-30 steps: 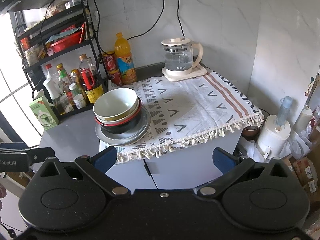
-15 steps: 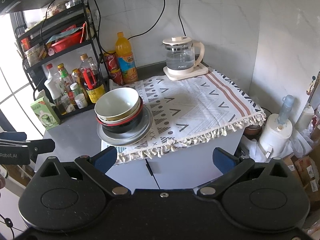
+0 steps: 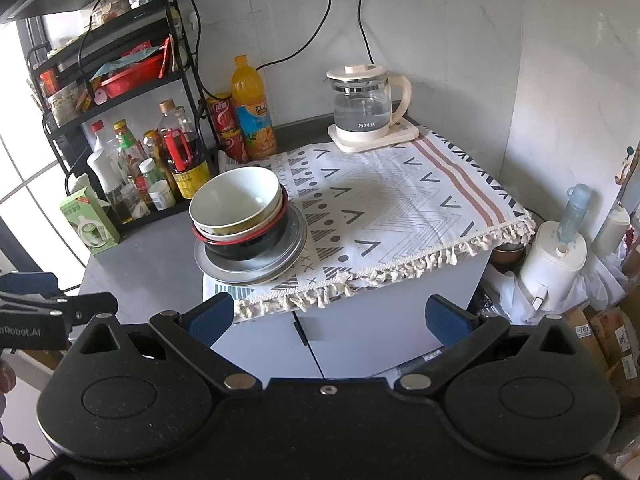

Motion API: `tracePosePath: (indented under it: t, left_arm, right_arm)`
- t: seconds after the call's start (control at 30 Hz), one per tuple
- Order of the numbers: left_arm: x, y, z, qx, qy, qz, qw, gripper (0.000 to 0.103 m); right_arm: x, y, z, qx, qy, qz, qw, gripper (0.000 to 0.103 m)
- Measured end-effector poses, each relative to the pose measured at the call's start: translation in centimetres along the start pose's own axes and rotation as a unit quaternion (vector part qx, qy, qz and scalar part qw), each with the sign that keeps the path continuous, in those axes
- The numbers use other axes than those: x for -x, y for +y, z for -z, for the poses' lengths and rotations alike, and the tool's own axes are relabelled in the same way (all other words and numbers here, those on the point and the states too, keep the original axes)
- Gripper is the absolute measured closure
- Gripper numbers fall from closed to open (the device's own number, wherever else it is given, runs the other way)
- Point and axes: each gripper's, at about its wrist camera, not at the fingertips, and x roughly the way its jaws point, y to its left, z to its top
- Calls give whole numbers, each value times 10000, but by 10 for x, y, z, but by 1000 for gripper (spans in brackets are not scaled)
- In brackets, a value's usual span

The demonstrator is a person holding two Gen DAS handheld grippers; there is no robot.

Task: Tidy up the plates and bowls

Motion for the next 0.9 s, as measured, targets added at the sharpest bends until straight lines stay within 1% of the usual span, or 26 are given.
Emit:
tracePosePath:
  t: [0.1,0.4,0.57,0.9]
  left_arm:
    - [-3,2,3,70,96,-2,9999,0]
    - [-6,12,8,275,124,-63,9995,0]
    - [-10,14,12,408,238,-43,9989,0]
    - [-10,9,14,449,206,12,9988,0]
  right_arm:
    - [-1,1,0,14,18,-18,10000,0]
    - [-5,2,2,43,135,-64,9999,0]
    - [-6,2,3,34,192,-81,9998,0]
    - [-10,2,3,47,267,-96,9996,0]
